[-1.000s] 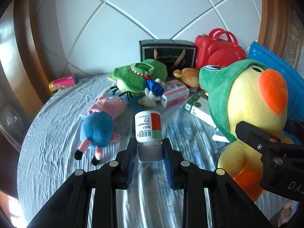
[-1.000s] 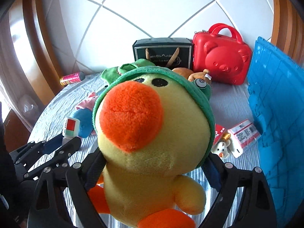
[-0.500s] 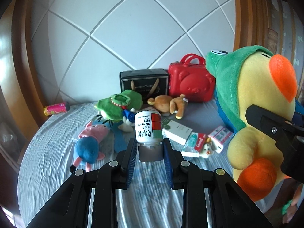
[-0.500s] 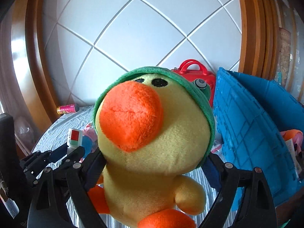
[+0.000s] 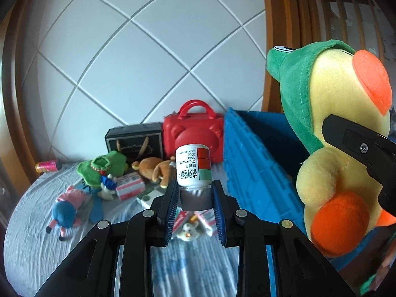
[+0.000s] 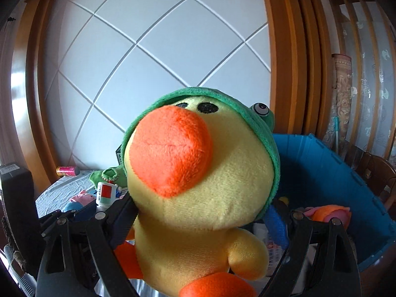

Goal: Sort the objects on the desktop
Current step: 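Carry the pill bottle and yellow duck plush over the blue bin, then lower the pill bottle and duck plush into the bin and open both tools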

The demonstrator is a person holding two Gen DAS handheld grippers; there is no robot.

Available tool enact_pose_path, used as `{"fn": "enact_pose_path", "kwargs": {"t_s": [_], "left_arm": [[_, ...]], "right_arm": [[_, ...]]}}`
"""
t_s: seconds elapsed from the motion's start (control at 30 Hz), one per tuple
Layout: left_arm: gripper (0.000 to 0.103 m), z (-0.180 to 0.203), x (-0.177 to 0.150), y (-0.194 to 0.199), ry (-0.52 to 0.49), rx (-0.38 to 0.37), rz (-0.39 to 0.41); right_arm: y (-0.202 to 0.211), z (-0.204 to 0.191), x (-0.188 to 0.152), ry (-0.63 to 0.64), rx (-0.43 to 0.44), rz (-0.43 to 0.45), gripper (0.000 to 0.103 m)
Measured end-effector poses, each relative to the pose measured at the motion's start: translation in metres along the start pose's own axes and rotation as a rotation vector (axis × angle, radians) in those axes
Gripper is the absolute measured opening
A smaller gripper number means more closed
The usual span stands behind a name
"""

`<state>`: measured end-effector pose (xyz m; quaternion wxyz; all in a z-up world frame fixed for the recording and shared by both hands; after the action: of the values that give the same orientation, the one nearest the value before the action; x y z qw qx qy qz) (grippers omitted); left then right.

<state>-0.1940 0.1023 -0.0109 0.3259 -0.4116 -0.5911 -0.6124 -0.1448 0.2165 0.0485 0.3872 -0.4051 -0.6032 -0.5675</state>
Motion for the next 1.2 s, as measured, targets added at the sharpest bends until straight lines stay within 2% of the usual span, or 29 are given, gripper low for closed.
{"fn": "enact_pose_path", "kwargs": {"t_s": [0.23,0.47,0.6,0.73,0.97,1.1,1.2], "left_arm": [[0.027,0.114,0.009,0.007,-0.067,-0.074,-0.013],[0.027,0.188,-0.002,-0.009,-0.119,-0.115,-0.102],[0.027,0.216,-0.013,-0.016,-0.159,-0.12,-0.143],[0.027,0.228,-0.021,-0.024,-0.178,-0.111,-0.18],[0.028,0.23,-0.027,-0.033,-0.174,-0.089,-0.218],[0.057,0.23,-0.025,-0.028,-0.176,-0.081,-0.194],[0.063,0.228,-0.025,-0.027,-0.169,-0.082,-0.186]], "right_arm": [[0.038,0.113,-0.005,-0.045,-0.099,0.02,0.09],[0.052,0.196,-0.031,-0.115,-0.18,-0.003,0.09],[0.049,0.225,-0.042,-0.143,-0.197,-0.02,0.09],[0.043,0.245,-0.053,-0.163,-0.201,-0.066,0.09],[0.019,0.252,-0.068,-0.175,-0.179,-0.12,0.09],[0.014,0.253,-0.072,-0.175,-0.18,-0.134,0.093],[0.013,0.256,-0.075,-0.185,-0.188,-0.141,0.096]]}}
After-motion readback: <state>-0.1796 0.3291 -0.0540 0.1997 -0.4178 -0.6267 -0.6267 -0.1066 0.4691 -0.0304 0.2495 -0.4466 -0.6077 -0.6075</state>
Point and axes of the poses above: each gripper's, at about its wrist camera, not at the fingertips, and y roughly against the way its jaws point, z to its right, x to its top, the point moved 6 cm from there along -y, roughly the way its jaws point, and after that the axes turned 7 degrees about x, right-handed, at the moved point
